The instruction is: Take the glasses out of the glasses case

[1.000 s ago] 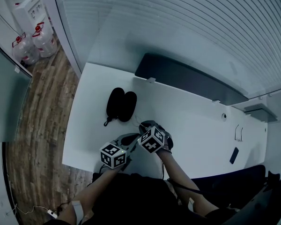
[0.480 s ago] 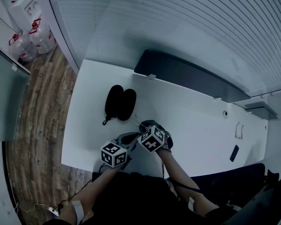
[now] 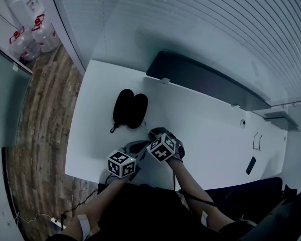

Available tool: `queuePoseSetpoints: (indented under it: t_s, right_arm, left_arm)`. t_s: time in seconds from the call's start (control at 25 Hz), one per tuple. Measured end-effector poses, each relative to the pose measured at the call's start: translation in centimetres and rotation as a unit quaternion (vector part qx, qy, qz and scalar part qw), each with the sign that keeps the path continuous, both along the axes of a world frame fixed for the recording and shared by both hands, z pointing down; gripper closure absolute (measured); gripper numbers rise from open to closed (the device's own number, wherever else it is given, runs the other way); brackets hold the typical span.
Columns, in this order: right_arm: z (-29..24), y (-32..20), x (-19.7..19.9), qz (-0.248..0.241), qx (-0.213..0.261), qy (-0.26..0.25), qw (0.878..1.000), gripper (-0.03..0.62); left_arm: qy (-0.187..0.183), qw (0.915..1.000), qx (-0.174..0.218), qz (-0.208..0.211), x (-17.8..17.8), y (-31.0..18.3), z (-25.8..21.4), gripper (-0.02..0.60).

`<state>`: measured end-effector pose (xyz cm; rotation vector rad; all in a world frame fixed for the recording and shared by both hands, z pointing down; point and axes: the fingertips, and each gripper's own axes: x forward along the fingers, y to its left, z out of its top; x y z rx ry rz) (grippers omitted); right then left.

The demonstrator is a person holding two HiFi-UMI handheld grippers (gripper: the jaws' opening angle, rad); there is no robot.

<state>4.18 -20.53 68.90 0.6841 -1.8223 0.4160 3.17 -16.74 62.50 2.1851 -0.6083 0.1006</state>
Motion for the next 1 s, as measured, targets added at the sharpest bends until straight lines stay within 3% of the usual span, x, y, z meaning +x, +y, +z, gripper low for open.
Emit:
queuePoseSetpoints:
  t_s: [1.0]
  right_arm:
    - [1.4,0.4,0.2,0.012,-0.016,-0.009,1.0,0.556]
  left_arm:
    - [-0.006,0.9998,-0.017,0.006,0.1,0.2,1.3,0.574]
